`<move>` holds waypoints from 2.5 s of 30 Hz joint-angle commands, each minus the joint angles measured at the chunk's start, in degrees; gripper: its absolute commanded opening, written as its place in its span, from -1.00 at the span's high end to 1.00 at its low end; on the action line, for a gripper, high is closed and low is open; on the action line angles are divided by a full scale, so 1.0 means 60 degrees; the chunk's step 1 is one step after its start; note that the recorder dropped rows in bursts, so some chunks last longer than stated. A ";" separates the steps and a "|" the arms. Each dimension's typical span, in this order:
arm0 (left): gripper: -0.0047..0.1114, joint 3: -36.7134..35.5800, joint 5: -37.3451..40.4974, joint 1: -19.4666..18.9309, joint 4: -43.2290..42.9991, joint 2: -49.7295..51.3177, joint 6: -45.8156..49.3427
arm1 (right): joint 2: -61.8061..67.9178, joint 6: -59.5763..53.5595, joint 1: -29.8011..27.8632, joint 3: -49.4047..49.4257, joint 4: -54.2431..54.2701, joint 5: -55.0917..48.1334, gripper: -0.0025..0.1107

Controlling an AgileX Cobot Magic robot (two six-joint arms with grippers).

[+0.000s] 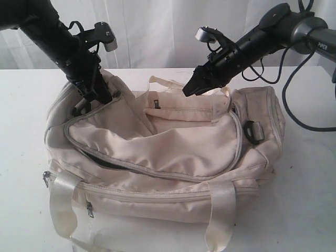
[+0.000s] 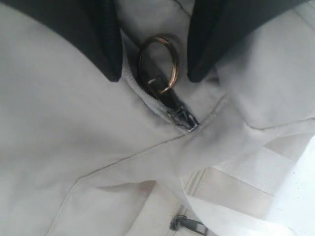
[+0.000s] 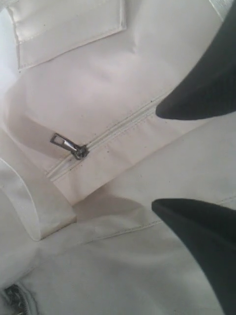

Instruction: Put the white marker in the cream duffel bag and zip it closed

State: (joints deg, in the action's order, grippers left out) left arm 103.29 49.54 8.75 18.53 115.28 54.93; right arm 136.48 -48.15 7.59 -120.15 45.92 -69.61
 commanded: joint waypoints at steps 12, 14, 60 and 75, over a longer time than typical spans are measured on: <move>0.10 -0.0040 -0.0175 -0.0002 -0.0447 0.0179 0.0119 | -0.0069 -0.0145 -0.0028 -0.0062 0.0102 -0.0059 0.12; 0.10 -0.0040 0.0532 -0.0002 -0.0465 0.0389 0.0119 | -0.0069 -0.0145 -0.0009 -0.0062 0.0102 -0.0059 0.12; -0.01 -0.0083 -0.0296 -0.0257 -0.2112 -0.0778 -0.1847 | 0.0192 0.0315 0.1341 -0.0062 0.1662 -0.0059 0.12; 0.32 -0.0103 -0.0429 -0.2693 0.0151 -0.1492 -0.2590 | 0.0125 0.2076 0.3126 -0.0062 0.1301 -0.0059 0.12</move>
State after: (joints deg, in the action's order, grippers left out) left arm 103.18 45.62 -4.53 14.22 107.14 40.03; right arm 138.21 -36.26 23.93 -120.32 53.44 -69.62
